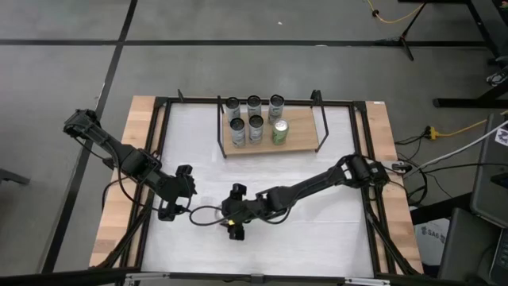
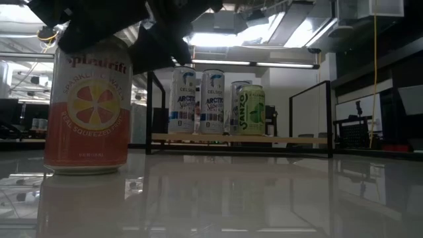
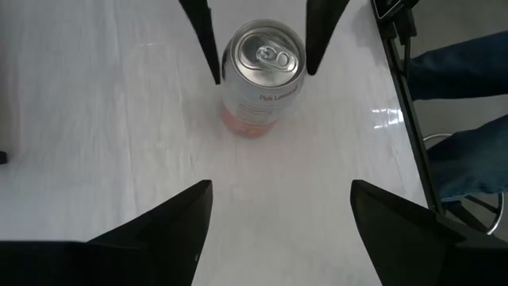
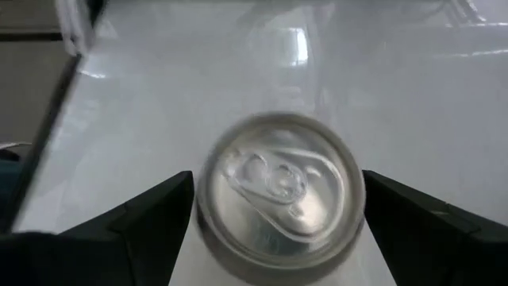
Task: Place canned beverage on shelf
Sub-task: Put the yellow-white soda can on the shelf
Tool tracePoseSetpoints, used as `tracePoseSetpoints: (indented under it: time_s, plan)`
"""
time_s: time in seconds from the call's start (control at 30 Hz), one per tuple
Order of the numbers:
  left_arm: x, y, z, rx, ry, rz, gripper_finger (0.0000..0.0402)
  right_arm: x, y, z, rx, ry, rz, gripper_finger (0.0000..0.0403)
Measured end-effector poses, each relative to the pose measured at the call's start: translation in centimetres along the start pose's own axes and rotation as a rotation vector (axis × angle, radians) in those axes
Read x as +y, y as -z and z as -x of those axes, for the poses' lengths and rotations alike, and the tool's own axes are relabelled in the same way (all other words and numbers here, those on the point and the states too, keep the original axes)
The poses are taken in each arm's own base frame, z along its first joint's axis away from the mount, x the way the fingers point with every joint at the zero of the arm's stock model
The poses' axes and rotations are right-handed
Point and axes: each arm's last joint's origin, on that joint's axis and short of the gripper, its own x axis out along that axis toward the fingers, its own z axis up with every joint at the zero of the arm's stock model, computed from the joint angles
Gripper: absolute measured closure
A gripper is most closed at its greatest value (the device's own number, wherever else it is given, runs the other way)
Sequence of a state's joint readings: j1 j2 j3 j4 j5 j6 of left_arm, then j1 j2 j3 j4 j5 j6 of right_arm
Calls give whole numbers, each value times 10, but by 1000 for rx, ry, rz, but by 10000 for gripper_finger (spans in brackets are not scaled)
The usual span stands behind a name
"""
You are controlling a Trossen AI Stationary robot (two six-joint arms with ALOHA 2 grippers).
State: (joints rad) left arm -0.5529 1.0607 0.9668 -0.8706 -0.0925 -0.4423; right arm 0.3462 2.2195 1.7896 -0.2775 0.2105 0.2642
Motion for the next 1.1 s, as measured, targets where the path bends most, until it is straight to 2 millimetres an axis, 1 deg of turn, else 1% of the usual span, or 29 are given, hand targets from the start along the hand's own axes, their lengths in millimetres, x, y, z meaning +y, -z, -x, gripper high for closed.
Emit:
tracePoseSetpoints:
  time_s: [0.23, 0.43, 0.5, 0.67, 0.83, 0.97, 1.03, 1.1]
  plan:
    - [0, -1, 0, -6, 3, 1, 110, 0, 13, -18, 12, 10, 3, 56]
    - [0, -1, 0, -12, 4, 2, 110, 1, 13, -22, -8, 5, -1, 59]
    - [0, -1, 0, -15, -2, 2, 110, 1, 12, -22, -12, 4, -2, 71]
    - [0, -3, 0, -39, -31, 5, 110, 2, 12, -22, -11, -11, -2, 123]
    - [0, -5, 0, -63, -29, 8, 110, 2, 12, -21, -5, -34, 0, 125]
    - [-3, -10, 0, -116, -5, 13, 110, 2, 9, -16, 0, -46, -2, 120]
    - [-4, -12, 1, -143, 6, 12, 110, 2, 5, -10, 2, -56, -3, 111]
    - [-5, -15, 1, -171, 13, 14, 110, 2, -1, 1, 4, -75, -3, 108]
